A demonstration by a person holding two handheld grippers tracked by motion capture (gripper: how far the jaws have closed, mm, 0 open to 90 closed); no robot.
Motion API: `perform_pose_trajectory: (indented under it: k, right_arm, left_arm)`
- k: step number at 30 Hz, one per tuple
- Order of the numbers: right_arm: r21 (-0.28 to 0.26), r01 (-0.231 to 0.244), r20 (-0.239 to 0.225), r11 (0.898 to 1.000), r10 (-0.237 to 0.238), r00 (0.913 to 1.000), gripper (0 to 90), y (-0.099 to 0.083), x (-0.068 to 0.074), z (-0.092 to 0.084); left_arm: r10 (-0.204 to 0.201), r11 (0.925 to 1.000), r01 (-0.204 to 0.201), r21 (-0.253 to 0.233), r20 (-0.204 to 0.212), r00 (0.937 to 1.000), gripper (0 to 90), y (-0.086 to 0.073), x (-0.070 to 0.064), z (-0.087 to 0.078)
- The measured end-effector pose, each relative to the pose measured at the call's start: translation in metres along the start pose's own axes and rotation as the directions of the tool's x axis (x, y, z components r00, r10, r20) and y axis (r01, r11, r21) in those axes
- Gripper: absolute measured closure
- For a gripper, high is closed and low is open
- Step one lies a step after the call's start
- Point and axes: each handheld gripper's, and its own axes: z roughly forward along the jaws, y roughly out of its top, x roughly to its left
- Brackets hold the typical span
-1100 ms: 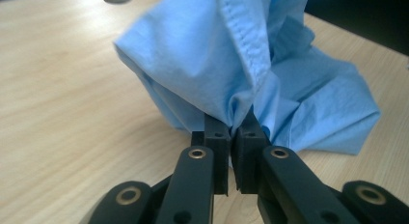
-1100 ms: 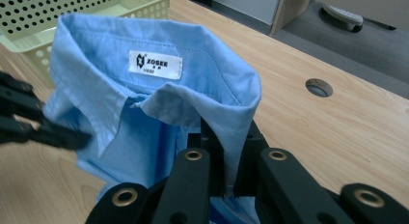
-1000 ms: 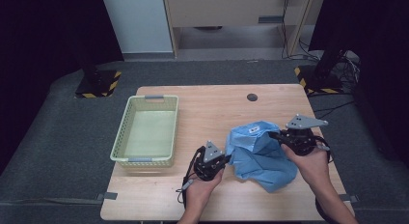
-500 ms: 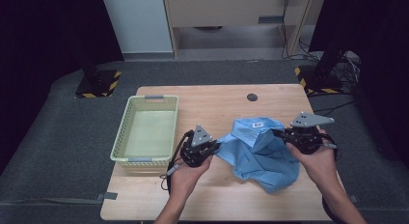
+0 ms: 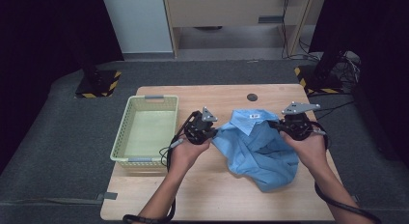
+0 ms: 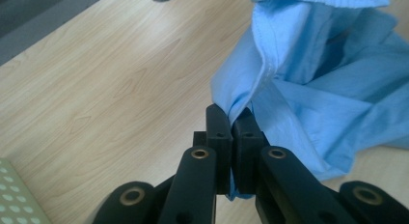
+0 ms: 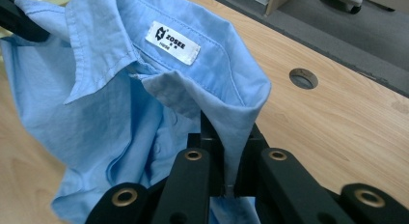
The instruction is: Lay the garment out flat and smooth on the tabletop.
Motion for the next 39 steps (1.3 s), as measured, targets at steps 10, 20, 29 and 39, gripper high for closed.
perform_pose_trajectory:
  k: [10, 20, 29, 39]
  right_arm:
    - [0.018, -0.065, 0.003, 0.998, 0.065, 0.9979, 85.5, 0.004, -0.031, 0.054]
    - [0.029, -0.1, 0.013, 0.995, 0.099, 0.995, 57.7, 0.002, -0.046, 0.091]
    - [0.014, -0.067, 0.076, 0.998, 0.066, 0.9949, 25.0, 0.003, -0.045, 0.085]
    - [0.0, -0.075, 0.048, 0.997, 0.074, 0.9961, 20.2, 0.009, -0.037, 0.066]
  left_arm:
    - [-0.046, 0.996, 0.047, 0.076, -0.018, 0.9988, 87.4, 0.012, 0.031, 0.037]
    - [-0.107, 0.9875, 0.113, 0.109, -0.065, 0.9922, 70.6, 0.011, 0.054, 0.067]
    - [-0.098, 0.9915, 0.106, 0.075, -0.11, 0.9891, 39.3, 0.016, 0.047, 0.069]
    - [-0.1, 0.9938, 0.105, 0.035, -0.114, 0.9884, 32.7, 0.019, 0.037, 0.052]
